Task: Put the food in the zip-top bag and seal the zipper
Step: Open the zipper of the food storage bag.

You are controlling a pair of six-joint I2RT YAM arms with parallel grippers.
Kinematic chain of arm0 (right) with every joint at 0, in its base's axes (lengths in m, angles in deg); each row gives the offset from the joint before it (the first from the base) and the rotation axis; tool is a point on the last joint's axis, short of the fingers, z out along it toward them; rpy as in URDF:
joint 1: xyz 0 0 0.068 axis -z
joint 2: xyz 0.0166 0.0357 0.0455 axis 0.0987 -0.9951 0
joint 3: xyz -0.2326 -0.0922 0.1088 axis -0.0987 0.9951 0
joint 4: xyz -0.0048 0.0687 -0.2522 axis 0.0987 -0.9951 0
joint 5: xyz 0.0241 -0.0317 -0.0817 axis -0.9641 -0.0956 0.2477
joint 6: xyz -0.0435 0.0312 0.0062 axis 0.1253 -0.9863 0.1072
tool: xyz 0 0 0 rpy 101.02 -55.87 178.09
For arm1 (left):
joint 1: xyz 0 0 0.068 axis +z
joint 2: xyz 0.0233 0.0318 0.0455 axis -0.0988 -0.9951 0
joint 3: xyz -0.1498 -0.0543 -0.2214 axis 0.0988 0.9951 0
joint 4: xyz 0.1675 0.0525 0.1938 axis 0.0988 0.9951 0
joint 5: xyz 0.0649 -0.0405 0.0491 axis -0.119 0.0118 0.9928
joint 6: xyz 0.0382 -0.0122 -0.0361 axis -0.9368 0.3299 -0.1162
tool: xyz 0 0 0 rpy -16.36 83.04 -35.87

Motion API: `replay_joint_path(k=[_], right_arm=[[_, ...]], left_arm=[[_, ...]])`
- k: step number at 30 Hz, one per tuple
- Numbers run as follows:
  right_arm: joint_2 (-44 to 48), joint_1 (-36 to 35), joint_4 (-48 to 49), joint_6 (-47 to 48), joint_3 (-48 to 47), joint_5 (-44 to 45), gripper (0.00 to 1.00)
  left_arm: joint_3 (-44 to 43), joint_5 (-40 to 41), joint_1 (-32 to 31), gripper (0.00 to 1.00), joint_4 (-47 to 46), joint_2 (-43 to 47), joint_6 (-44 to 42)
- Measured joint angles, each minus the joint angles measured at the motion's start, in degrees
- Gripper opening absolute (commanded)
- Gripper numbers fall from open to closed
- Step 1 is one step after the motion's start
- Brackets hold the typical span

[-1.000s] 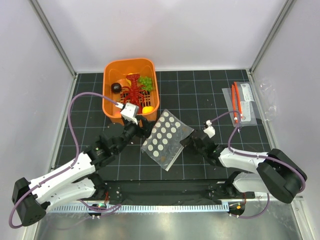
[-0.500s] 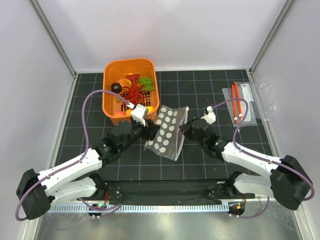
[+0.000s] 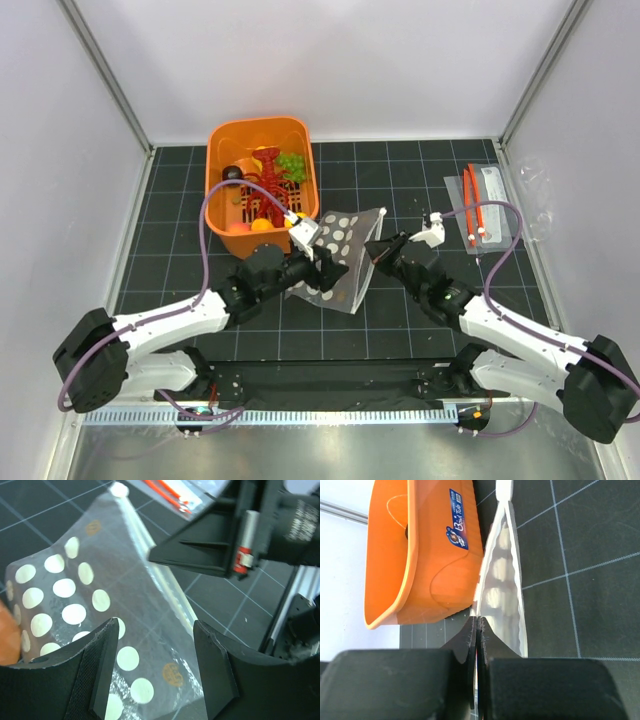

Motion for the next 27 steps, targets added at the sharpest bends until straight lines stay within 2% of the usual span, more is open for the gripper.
replay_joint_path(k=[5,9,18,22,25,26,27], right_arm=[[-0.2,0.0,0.0,-1.0,0.0,-0.3,0.01],[-1.4,0.0,-0.1,-2.6,-0.1,-1.0,0.01],[-2.6,-0.9,-1.1,-4.6,-0.3,-1.8,0.01],[-2.6,-0.9,-0.9,-4.9,-0.3,-1.8,0.01],[-2.6,-1.0,-0.5,-5.2,-0.3,-2.1,0.01],[-2.6,-1.0,-0.4,-5.3,-0.3,-2.2,0.01],[-2.6,-1.0,-0.3,-5.4,-0.3,-2.3,0.01]], left_arm=[[1.4,-1.4,-2.5,0.58,-4.2,0.0,-1.7],[1.4,-1.5,-3.3,0.58,-6.3,-0.9,-2.7],[-0.2,-0.6,-4.4,0.58,-6.3,-8.6,-3.5],[-1.3,0.9,-4.4,0.54,-6.0,-10.6,-3.5],[-2.4,2.6,-4.4,0.42,-5.6,-12.0,-3.4],[-2.8,3.3,-4.4,0.33,-5.3,-12.5,-3.4],[-3.3,4.0,-4.4,0.29,-5.0,-13.1,-3.2]])
